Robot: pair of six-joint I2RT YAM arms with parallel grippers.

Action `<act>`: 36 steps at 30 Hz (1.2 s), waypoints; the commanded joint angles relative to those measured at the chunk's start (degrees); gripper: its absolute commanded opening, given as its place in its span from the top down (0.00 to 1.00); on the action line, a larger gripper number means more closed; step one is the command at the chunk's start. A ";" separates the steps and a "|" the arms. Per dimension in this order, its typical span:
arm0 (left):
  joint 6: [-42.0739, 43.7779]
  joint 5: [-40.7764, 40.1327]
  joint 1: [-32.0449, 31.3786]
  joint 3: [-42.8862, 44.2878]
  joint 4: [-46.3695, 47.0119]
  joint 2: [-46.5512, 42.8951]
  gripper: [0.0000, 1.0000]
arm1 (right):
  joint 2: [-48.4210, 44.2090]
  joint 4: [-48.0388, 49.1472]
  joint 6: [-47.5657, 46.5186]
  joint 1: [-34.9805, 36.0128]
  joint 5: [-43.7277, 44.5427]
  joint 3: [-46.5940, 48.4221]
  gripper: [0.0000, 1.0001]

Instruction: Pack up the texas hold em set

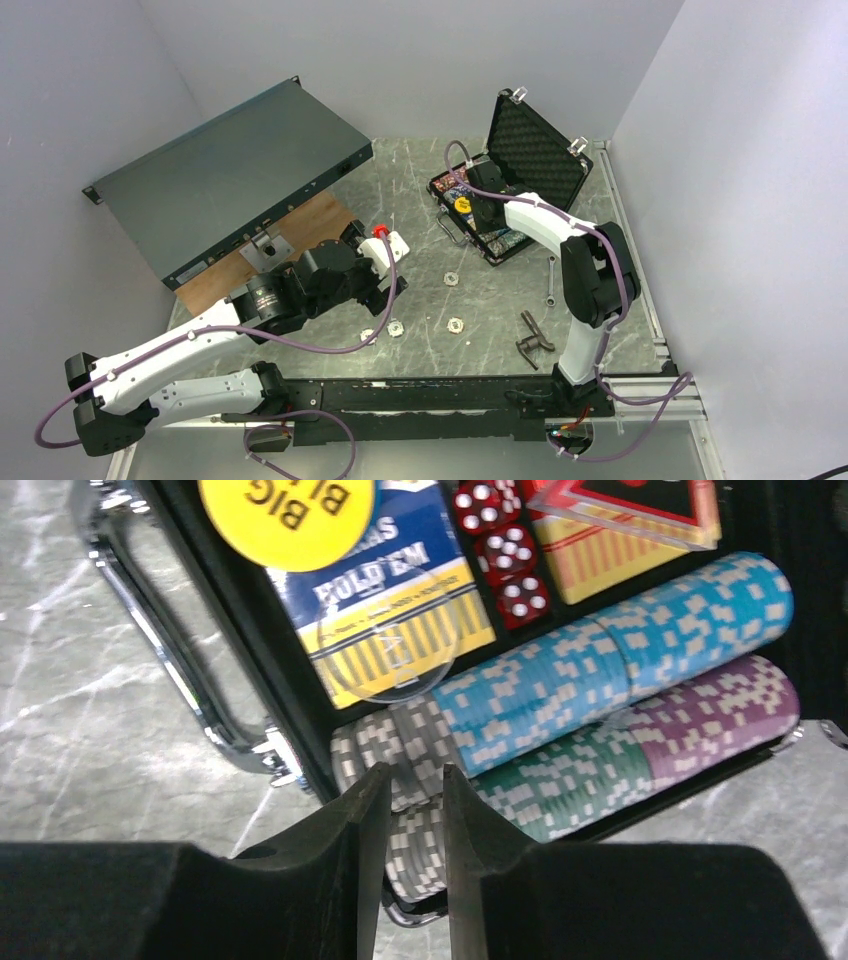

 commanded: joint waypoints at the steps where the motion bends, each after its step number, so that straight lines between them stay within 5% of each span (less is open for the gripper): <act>1: 0.55 -0.12 -0.04 2.24 0.44 -0.35 0.02 | 0.27 -0.13 0.26 -0.85 7.62 0.38 0.72; 7: 0.61 0.06 -0.05 2.17 0.53 -0.32 0.02 | -2.31 -1.50 0.52 -1.23 4.68 1.34 0.71; 11: 0.58 0.23 -0.03 2.28 0.47 -0.07 0.02 | -5.63 0.76 0.35 1.45 -1.83 -0.88 0.60; 15: 0.56 0.33 -0.06 2.22 0.51 0.01 0.02 | -4.00 -0.18 0.12 3.57 1.59 -0.58 0.49; 36: 0.49 0.01 -0.06 2.18 0.51 0.27 0.02 | -1.52 -3.09 1.67 2.48 11.80 2.82 0.55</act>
